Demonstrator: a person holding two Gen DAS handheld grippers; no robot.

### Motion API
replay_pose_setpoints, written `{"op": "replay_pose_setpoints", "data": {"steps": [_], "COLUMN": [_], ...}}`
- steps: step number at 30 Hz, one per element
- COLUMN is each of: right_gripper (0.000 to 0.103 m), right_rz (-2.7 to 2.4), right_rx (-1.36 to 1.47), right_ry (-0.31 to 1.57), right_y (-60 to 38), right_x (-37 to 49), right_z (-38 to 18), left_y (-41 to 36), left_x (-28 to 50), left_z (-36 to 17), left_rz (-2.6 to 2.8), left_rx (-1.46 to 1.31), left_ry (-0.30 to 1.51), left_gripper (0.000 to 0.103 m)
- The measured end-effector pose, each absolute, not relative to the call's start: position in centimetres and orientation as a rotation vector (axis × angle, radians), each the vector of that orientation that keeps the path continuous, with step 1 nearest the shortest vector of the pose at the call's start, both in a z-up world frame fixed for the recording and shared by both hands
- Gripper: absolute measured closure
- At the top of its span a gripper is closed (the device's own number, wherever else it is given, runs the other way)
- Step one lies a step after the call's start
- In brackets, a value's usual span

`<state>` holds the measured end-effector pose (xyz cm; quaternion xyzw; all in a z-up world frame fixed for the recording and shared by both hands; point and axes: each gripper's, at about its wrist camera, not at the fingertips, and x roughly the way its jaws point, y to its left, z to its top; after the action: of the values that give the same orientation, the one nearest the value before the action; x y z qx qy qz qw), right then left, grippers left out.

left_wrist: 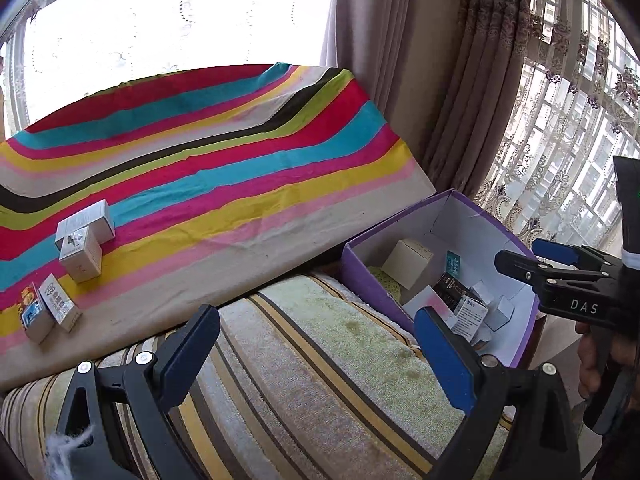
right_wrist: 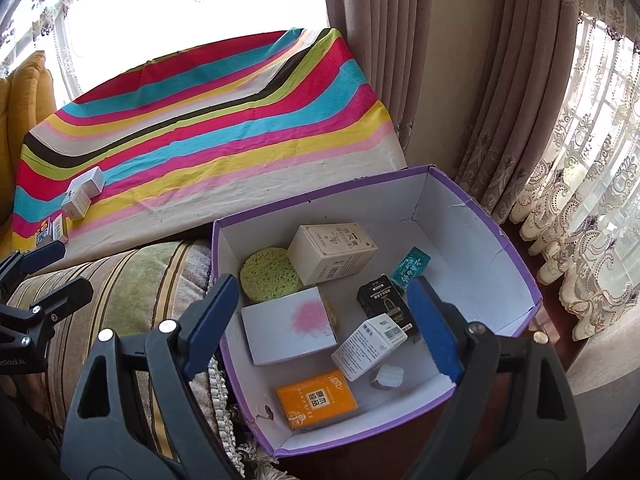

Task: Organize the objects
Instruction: 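Move both open grippers back to the remaining boxes on the cushion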

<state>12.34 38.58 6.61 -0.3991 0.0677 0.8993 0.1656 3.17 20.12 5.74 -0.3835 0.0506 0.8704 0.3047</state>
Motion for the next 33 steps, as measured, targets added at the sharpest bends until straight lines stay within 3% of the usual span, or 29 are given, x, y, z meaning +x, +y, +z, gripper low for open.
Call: {"op": "replay_pose_setpoints", "data": {"steps": [18,33], "right_gripper": [0.015,0.014], "right_rz": [2.704,2.819], "right_rx": [-1.275,-1.355], "right_ry": [0.111,0.020], "right_y": [31.2,25.4], "right_x": [10.4,8.3], "right_z": [5.5,5.0], "left_y": [4.9,-1.5], "left_x": [2.3,0.4], "left_z": [4.2,4.1], "left_rz": [2.599,2.627], "left_rx": [-1.162,-1.218], "left_ry": [-0.106,-0.084], "left_gripper": [0.004,0.004]}}
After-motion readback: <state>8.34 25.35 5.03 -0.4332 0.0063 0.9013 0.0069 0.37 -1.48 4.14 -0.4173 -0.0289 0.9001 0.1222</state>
